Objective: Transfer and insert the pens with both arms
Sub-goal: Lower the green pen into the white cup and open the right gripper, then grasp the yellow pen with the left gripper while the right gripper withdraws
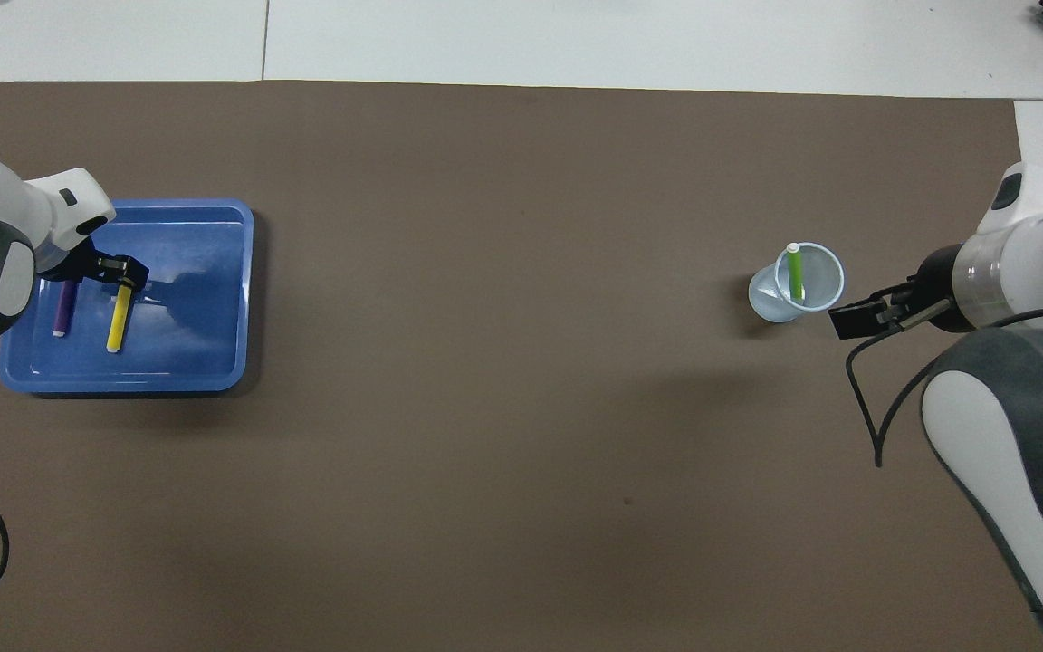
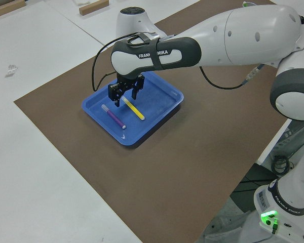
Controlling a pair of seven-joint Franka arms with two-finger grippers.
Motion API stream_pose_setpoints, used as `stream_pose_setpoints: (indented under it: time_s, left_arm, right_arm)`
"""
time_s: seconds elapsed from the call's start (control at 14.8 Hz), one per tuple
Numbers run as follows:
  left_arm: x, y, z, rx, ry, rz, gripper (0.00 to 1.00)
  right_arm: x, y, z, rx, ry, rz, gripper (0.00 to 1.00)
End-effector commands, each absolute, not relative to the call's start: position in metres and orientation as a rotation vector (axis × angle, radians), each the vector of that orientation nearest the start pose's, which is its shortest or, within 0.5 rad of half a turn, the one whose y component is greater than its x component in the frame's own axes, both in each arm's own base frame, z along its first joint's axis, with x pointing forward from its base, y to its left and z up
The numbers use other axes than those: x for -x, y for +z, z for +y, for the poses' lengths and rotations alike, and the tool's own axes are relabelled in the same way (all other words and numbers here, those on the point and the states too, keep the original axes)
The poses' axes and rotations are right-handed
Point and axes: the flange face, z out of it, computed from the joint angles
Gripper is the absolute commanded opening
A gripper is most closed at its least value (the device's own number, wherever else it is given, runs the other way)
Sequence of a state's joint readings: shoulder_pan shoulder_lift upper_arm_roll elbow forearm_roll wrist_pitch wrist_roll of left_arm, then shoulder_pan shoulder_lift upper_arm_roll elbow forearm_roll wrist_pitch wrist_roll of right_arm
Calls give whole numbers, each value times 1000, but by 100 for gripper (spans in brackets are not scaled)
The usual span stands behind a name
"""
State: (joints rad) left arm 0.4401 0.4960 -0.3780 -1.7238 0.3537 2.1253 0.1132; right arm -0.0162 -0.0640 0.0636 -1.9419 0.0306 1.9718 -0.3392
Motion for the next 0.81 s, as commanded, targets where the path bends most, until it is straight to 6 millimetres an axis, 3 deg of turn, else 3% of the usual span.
stream_pose_setpoints:
  time_s: [0.0,0.41,0.75]
  left_arm:
    - [-648,305,83,3027,113,325,81]
    - [-644,301,79,3048,128,314,70]
    - [-644,302,83,3067,125,287,69]
  right_arm:
    - [-536,543,50,3064,-108,-639,100]
    - [-531,560,65,3026,-138,-650,100]
    - [-521,568,77,2974,-111,-640,100]
